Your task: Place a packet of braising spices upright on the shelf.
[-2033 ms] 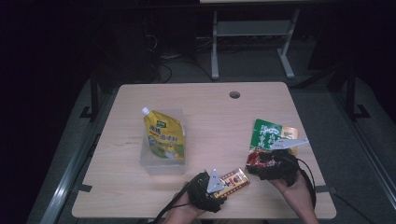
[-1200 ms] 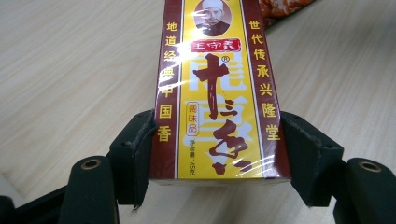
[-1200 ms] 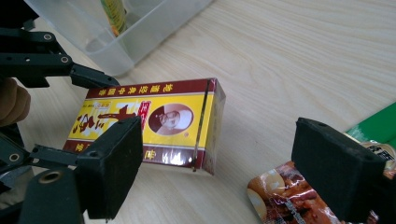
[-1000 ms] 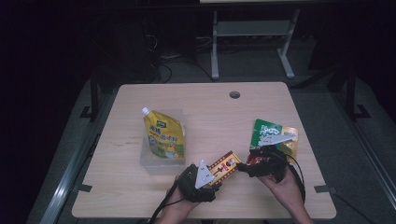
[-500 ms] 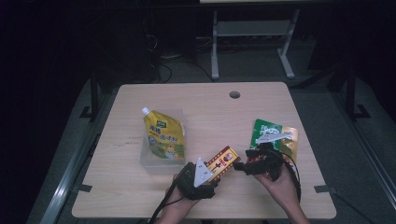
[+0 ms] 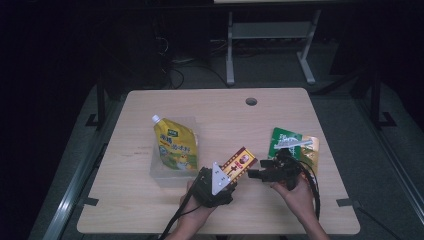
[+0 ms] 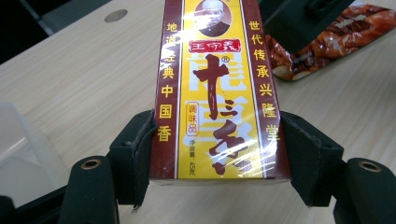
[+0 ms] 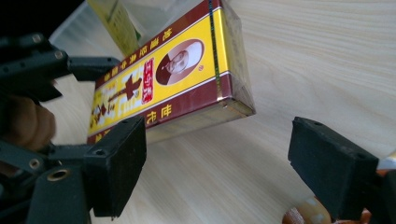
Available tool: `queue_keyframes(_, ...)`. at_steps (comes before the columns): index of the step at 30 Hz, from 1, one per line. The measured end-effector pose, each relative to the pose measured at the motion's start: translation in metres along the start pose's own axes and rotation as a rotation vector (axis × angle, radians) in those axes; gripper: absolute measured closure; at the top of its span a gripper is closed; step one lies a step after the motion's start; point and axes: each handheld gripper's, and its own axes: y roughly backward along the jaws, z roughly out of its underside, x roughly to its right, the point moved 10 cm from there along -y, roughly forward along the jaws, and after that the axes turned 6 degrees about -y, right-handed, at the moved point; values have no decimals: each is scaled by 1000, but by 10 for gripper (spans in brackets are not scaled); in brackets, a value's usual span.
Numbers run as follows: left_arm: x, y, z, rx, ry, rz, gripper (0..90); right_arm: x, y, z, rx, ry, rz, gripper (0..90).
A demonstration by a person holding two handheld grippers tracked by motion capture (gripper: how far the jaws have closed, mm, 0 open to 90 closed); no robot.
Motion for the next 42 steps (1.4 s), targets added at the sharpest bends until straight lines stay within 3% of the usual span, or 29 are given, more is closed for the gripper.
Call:
queue_keyframes(8, -1, -2, -6, 14, 3, -16, 324, 2, 3, -8, 38, -72, -52, 197)
queue_keyframes(13, 0, -4, -9, 23, 0, -20, 324, -1, -1, -11, 34, -97, -76, 212)
queue_keyframes(16, 1, -5, -11, 36, 29, -14, 324, -4, -3, -15, 40, -117, -125, 277)
queue_keyframes(18, 2, -5, -11, 32, 25, -11, 324, -7, -2, -16, 31, -134, -143, 327)
queue_keyframes(26, 2, -10, -5, 12, 50, -1, 320, -9, -2, -20, 53, -131, -132, 420)
queue_keyframes(35, 1, -12, -1, -21, 63, -3, 318, -16, 2, -25, 68, -93, -116, 521)
queue_keyframes(42, 4, -15, 1, -21, 92, 2, 317, -23, 6, -28, 86, -58, -136, 601)
